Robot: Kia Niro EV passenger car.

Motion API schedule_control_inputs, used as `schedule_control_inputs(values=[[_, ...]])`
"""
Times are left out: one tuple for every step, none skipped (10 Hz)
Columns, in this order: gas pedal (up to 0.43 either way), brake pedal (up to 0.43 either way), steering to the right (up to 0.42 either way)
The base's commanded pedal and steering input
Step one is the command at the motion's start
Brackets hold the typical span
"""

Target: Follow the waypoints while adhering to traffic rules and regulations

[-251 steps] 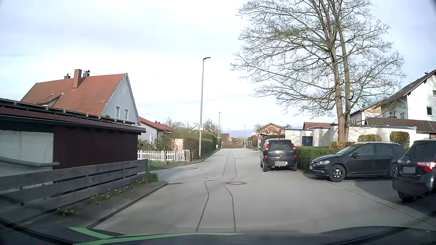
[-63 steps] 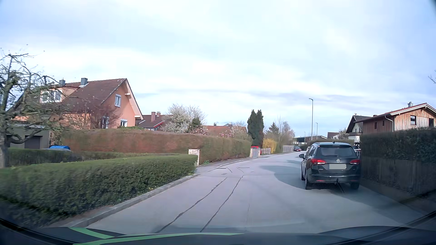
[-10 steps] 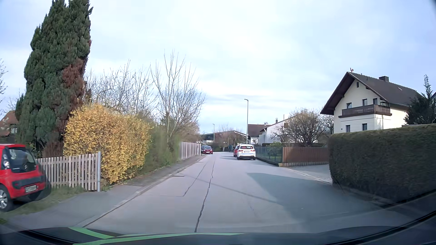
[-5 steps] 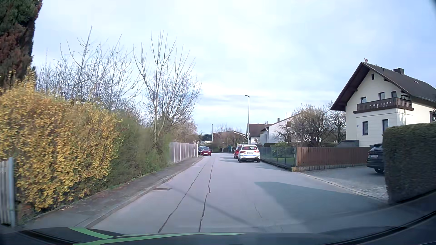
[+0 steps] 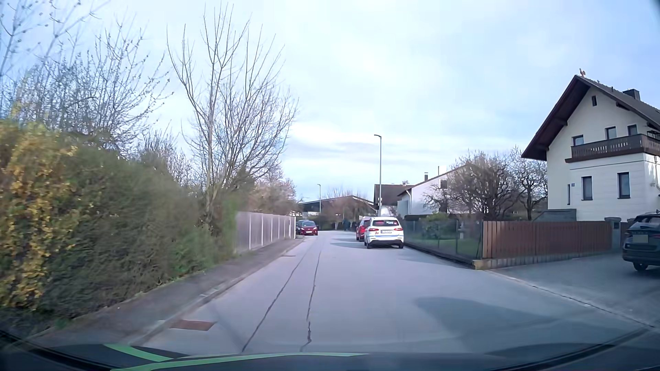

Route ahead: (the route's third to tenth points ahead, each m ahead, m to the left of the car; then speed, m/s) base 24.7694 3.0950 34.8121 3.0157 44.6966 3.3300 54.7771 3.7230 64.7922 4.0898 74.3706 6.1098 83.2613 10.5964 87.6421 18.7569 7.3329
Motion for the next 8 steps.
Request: schedule_control_inputs(values=[[0.000, 0.000, 0.001], [0.000, 0.000, 0.000], [0.000, 0.000, 0.000], [0.000, 0.000, -0.003], [0.000, 0.000, -0.004], [0.000, 0.000, -0.004], [0.000, 0.000, -0.004], [0.000, 0.000, -0.004]])
